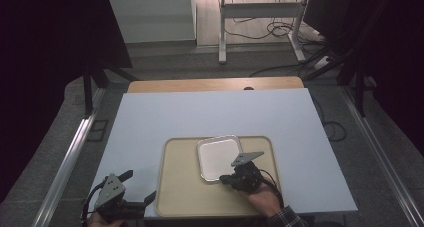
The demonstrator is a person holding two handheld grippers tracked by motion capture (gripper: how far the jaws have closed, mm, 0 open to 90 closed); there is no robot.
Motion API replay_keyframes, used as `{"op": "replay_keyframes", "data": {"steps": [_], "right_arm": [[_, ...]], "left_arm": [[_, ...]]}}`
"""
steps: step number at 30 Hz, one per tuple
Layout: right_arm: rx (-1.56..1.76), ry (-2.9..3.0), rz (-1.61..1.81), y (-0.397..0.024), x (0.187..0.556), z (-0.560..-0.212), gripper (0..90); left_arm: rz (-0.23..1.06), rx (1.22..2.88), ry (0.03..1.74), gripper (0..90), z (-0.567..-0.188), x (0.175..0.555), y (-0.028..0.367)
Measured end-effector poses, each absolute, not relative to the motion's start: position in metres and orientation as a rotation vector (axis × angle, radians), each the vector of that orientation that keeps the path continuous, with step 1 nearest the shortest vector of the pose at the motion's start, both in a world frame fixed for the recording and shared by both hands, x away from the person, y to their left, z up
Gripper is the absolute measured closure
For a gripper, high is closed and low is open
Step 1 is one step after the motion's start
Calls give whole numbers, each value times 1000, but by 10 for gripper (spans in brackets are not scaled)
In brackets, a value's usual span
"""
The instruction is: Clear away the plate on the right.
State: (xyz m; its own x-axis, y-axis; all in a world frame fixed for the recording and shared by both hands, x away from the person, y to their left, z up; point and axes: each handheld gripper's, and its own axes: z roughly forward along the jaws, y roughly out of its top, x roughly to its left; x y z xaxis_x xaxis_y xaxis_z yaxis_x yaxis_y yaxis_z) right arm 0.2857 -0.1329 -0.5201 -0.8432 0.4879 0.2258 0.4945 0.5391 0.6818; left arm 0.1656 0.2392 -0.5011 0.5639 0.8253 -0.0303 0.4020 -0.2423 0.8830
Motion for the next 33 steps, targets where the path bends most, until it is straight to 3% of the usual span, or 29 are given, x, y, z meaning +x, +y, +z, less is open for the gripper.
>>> {"op": "replay_keyframes", "data": {"steps": [14, 33], "right_arm": [[-889, -2748, -1251, -127, 290, -522, 898], [-906, -2756, -1302, -132, 285, -510, 753]], "left_arm": [[566, 1857, 999, 0, -501, 165, 239], [563, 1851, 1000, 0, -501, 165, 240]]}}
